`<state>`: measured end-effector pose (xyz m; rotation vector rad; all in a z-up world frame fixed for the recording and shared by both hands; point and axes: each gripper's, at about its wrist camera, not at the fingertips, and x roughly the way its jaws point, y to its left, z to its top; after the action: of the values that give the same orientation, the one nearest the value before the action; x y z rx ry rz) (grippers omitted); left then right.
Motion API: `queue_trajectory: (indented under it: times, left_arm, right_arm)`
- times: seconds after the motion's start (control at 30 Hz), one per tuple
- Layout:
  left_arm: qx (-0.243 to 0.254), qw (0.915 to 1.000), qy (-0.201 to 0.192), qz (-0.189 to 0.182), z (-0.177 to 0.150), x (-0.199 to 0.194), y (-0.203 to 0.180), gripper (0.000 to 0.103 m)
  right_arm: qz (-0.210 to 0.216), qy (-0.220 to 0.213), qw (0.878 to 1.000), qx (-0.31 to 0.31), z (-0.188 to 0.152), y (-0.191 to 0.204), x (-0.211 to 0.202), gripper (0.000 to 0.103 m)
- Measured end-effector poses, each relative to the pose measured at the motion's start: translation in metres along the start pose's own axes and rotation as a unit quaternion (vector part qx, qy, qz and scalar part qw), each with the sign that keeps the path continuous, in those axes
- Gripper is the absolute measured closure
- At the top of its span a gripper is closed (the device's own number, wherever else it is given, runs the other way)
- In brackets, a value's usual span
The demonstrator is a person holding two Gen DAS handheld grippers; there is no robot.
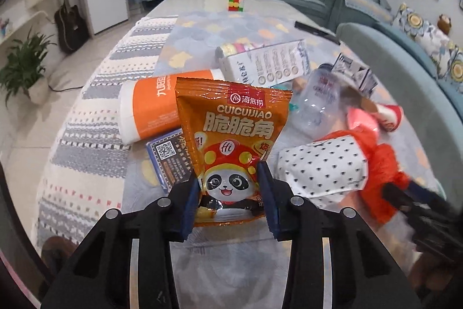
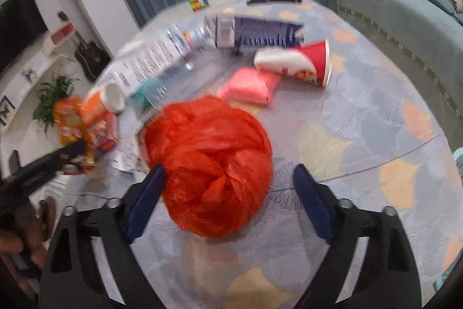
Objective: Collect trash
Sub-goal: 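Grasp the orange panda snack bag with left tool while right tool grasps red plastic bag, then lift the red plastic bag with the right tool while left tool holds snack bag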
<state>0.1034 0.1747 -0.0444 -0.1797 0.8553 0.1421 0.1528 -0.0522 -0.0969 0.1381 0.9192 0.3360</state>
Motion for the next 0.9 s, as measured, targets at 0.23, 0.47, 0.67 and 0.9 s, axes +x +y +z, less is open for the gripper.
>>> queue_trajectory:
  times: [0.23,0.47,0.67,0.9]
  left_arm:
    - [-0.004,0.9999,-0.009,-0.010,-0.006,-0.013,-0.004,0.066]
    - [0.005,0.9973,-0.069,-0.026,-0.001,-0.045,-0.011,0.066]
    - [0.044,0.9909,-0.115,-0.054,-0.002,-0.072,-0.039,0.071]
    - [0.088,0.9821,-0.132,-0.102,-0.008,-0.086,-0.072,0.096]
  right_arm:
    - [0.006,-0.018,0.999,-0.035,-0.002,0.013,-0.014,0.074]
    - [0.017,-0.077,0.996,-0.043,-0.013,-0.002,-0.075,0.075]
    - [0.016,-0.110,0.994,-0.009,-0.013,-0.030,-0.117,0.075]
    - [0.001,-0.154,0.988,0.017,-0.010,-0.067,-0.171,0.075]
